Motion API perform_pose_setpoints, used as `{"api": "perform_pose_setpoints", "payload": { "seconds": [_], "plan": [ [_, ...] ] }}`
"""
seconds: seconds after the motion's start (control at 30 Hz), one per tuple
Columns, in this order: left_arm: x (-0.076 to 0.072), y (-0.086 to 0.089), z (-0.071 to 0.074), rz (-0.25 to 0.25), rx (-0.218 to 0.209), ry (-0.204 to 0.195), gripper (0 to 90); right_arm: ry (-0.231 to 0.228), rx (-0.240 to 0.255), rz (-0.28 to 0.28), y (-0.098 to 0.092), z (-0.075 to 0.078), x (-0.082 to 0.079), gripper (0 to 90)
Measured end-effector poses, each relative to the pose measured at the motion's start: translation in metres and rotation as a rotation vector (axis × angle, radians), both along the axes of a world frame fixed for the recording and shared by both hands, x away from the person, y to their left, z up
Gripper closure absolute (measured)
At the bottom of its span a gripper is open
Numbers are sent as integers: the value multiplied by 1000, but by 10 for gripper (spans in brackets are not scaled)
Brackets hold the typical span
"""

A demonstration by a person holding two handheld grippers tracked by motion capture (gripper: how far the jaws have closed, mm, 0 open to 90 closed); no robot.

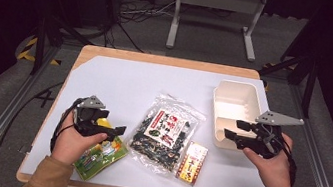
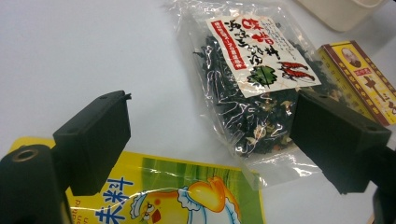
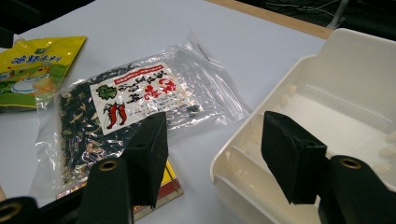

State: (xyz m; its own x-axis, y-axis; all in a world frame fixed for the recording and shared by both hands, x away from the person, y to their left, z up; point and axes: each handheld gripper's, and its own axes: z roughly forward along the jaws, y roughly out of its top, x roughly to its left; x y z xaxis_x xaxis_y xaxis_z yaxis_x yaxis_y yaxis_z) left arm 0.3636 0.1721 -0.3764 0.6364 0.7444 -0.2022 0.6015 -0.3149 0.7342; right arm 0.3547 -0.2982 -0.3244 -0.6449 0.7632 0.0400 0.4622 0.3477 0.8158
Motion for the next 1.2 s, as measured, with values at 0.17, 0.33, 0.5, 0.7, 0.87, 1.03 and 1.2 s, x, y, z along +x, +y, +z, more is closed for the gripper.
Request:
{"api": "perform_pose_setpoints", "payload": {
  "seconds": [0.17, 0.33, 0.5, 0.7, 0.87, 1.03, 1.2],
  "plan": [
    [3, -4, 3, -11, 5, -10, 133, -11, 1, -11, -4, 1, -3, 397],
    [8, -12, 6, -32, 11, -7, 116, -20, 7, -30, -12, 3, -7, 389],
    [14, -20, 14, -34, 15, -16, 151, -27, 9, -48, -18, 3, -13, 377],
    [22, -28, 22, -32, 6, -28, 156, -24, 11, -64, -22, 2, -17, 372],
    [33, -35, 20, -35, -7, -18, 139, -22, 9, -66, -24, 1, -18, 370],
    [48, -41, 15, -21, -74, 16, 184, -26, 12, -71, -27, 2, -20, 368],
    [57, -47, 10, -18, -70, 26, 206, -28, 16, -77, -29, 2, -21, 367]
  ]
}}
